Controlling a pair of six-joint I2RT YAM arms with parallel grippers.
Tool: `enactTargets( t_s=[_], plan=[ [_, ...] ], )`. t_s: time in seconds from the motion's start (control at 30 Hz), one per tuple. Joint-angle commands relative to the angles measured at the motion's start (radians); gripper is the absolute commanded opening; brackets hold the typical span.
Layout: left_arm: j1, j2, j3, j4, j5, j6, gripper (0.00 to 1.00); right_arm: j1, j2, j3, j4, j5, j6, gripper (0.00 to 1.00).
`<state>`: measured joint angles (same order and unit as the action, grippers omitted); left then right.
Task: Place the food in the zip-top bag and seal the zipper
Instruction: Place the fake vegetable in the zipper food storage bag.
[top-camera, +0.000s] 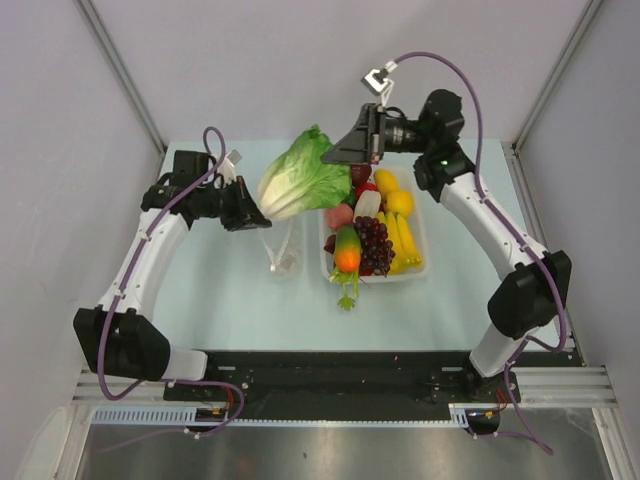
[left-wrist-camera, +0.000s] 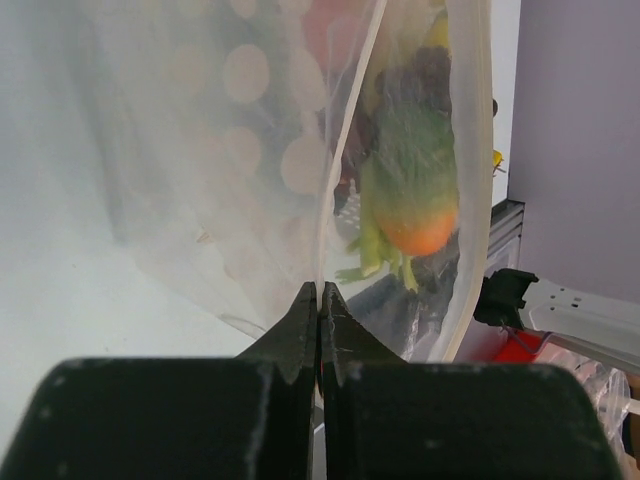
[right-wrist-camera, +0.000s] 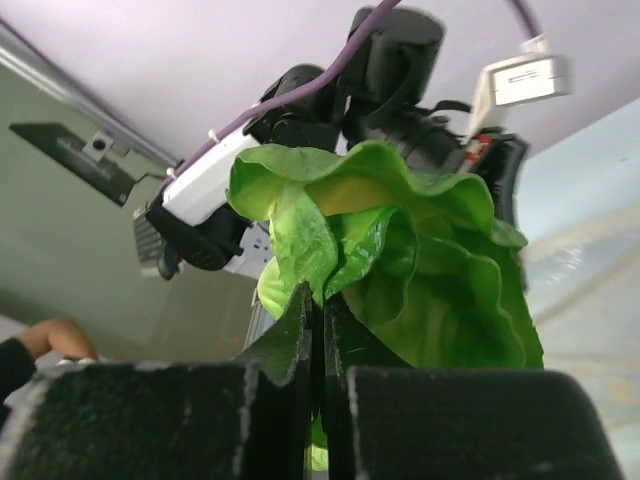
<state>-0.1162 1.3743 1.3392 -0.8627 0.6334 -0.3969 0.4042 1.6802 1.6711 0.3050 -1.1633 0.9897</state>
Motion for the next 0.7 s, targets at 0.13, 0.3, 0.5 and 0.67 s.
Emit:
enactTargets(
  t_s=[0.13,0.3,0.5,0.67],
  plan=[
    [-0.025,-0.004,0.02,0.059,0.084,-0.048,0.0,0.13,0.087,0.099,-0.366,0.135,-0.404,0.0],
    [-0.023,-0.043,-0.04,0.094,0.169,-0.048,0.0,0.114,0.07,-0.011,-0.478,0.249,-0.546,0.0],
    [-0.02,-0.084,-0.074,0.097,0.215,-0.045,0.0,0.079,0.012,-0.068,-0.628,0.422,-0.747,0.0],
    [-0.016,-0.089,-0.078,0.103,0.23,-0.059,0.0,0.117,-0.036,-0.071,-0.742,0.621,-0.907,0.0]
  ],
)
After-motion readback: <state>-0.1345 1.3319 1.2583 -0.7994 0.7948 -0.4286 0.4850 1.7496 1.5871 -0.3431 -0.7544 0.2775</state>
